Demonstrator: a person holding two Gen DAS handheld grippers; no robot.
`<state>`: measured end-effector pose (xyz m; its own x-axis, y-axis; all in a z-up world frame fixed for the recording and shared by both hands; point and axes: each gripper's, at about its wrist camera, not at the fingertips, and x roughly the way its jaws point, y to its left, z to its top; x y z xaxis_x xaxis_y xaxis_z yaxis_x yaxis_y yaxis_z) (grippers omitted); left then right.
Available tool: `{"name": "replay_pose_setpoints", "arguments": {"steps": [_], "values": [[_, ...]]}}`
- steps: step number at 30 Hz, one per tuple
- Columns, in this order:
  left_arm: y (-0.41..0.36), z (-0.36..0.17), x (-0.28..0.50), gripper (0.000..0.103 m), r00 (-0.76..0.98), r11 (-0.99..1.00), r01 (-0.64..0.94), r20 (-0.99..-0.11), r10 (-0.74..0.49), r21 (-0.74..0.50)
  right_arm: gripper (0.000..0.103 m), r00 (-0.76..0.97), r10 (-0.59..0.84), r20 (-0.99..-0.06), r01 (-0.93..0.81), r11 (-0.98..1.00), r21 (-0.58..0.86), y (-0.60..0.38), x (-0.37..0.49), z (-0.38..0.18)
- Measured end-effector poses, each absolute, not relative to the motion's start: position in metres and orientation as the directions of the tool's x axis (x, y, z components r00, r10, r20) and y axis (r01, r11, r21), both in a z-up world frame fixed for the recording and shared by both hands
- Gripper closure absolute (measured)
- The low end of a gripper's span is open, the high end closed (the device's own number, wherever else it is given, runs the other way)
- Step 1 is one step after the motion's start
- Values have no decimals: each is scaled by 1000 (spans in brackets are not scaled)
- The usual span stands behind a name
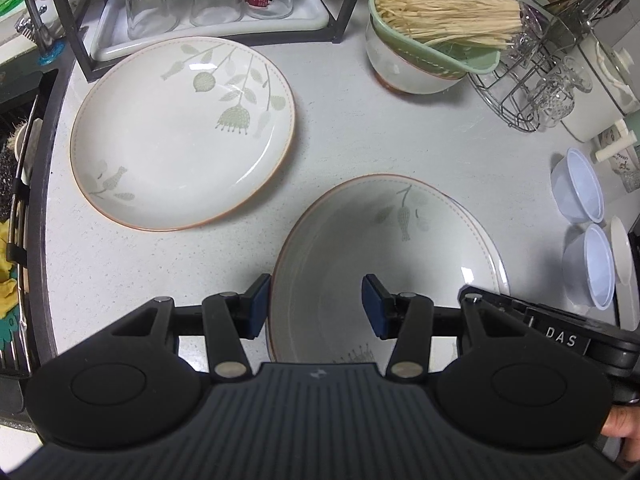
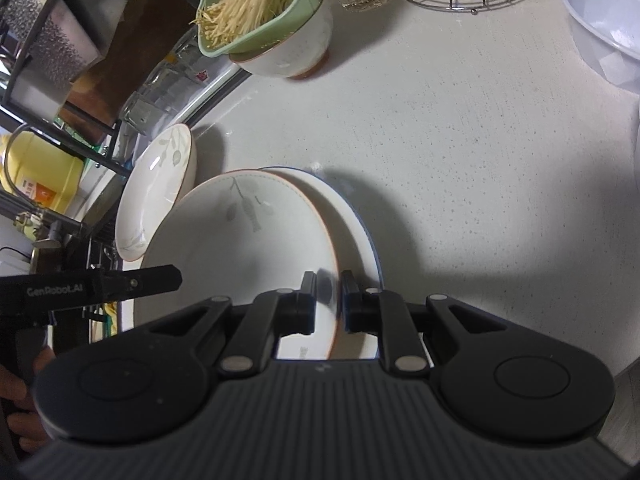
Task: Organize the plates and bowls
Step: 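Lower the leaf-pattern plate onto the rose plate and open both grippers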
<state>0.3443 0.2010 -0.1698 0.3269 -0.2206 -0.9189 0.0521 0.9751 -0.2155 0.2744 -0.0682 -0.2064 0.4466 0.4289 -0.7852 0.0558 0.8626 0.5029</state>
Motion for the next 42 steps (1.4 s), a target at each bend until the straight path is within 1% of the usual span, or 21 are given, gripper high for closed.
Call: {"name": "replay_pose_setpoints", "arguments": {"steps": [13,22,25,33,42], "values": [[195,-171,346,47,340,984,1,-925,-169,-179,86,467,407,-785,38,878,478,-64,277,-206],[198,-156,334,47,397,980,-21,-901,-176,-200,86,507,378,-775,11,896,444,-62,272,-201],[198,-150,329,47,417,981,-20,-894,-166,-191,86,540,356,-763,0,906,423,-61,268,-195],[196,-129,317,47,454,974,-10,-869,-198,-227,86,610,334,-718,-33,917,399,-69,255,-182],[180,-93,298,47,531,979,60,-824,-197,-196,86,680,307,-665,-60,928,366,-80,236,-154]]}}
